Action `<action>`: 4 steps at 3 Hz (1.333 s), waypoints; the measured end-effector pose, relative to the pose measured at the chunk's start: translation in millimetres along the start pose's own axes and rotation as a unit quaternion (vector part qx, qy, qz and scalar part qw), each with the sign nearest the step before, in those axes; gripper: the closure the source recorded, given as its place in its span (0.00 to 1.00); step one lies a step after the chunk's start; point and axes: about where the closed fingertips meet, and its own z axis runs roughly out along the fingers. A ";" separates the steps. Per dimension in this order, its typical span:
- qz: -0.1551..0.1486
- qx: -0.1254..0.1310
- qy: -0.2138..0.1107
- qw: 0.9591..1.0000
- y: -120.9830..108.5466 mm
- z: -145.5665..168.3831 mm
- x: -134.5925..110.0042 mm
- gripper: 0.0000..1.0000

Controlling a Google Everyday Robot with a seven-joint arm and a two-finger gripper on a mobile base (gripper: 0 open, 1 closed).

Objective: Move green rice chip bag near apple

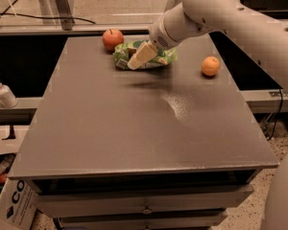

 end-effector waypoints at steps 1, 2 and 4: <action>0.016 0.000 -0.024 1.000 8.4 -16.7 -1.0 0.00; 0.042 -0.010 -0.059 0.997 25.1 -44.5 9.4 0.00; 0.103 -0.003 -0.107 0.989 35.0 -114.0 52.8 0.00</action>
Offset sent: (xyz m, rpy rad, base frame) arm -0.0877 -0.0722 0.0260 0.2917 0.0426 -0.0320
